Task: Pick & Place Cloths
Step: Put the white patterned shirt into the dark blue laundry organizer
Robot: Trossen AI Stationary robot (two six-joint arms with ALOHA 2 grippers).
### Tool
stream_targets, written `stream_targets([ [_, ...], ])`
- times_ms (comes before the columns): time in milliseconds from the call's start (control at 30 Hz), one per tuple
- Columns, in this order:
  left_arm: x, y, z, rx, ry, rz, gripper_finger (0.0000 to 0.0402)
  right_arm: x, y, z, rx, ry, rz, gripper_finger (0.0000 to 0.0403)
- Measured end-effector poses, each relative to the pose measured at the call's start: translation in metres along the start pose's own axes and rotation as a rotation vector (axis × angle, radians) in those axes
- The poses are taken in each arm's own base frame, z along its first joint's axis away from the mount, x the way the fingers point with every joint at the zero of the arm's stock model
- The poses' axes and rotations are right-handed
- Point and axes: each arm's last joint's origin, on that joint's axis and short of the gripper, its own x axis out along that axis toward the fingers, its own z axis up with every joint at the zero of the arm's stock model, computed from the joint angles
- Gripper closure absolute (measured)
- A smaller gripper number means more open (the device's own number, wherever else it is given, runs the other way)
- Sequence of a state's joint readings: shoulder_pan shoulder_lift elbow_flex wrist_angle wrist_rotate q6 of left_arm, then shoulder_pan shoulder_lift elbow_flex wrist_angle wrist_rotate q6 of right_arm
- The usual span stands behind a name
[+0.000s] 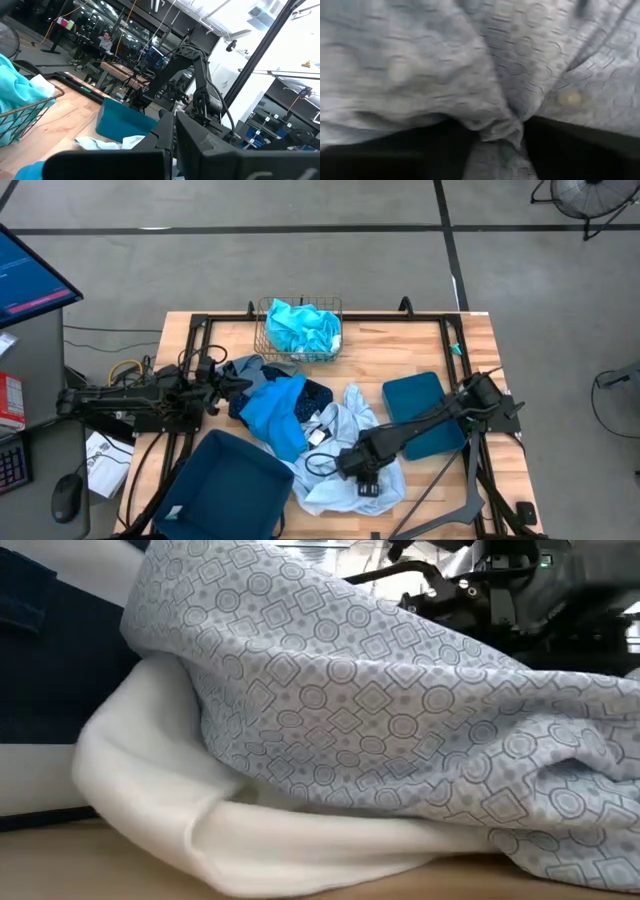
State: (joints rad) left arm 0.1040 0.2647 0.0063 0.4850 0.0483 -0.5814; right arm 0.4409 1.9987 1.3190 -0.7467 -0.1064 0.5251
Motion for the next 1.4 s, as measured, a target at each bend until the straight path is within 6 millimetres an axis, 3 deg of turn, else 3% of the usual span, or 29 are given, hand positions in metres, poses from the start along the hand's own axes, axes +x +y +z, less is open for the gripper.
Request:
stream_targets([
  [67,0.000,0.000,0.000,0.000,0.000,0.000,0.0398,-0.003,0.001,0.002,0.000,-0.008,0.043,0.0361],
  [100,0.000,0.000,0.000,0.000,-0.001,0.000,0.0398,-0.007,0.000,0.002,0.004,-0.018,0.057,0.0378],
  [233,0.000,0.000,0.000,0.000,-0.002,-0.001,0.0398,-0.044,0.000,0.007,0.037,-0.114,0.114,0.0391],
  [433,0.000,0.000,0.001,0.000,-0.005,-0.002,0.0398,-0.140,-0.007,0.012,0.063,-0.440,0.147,0.0398],
  [600,0.000,-0.001,0.001,0.000,-0.013,-0.003,0.0398,-0.212,-0.019,0.004,0.106,-0.721,0.106,0.0399],
  [900,0.000,-0.002,0.003,-0.008,-0.035,-0.018,0.0398,-0.305,-0.019,-0.004,0.017,-1.112,0.108,0.0401],
  [1167,-0.002,-0.012,0.019,-0.080,-0.200,-0.100,0.0391,-0.361,-0.010,0.014,-0.146,-1.339,0.079,0.0402],
  [1400,0.002,-0.049,0.066,0.034,-0.292,-0.310,0.0315,-0.382,-0.014,0.023,-0.197,-1.371,0.013,0.0403],
])
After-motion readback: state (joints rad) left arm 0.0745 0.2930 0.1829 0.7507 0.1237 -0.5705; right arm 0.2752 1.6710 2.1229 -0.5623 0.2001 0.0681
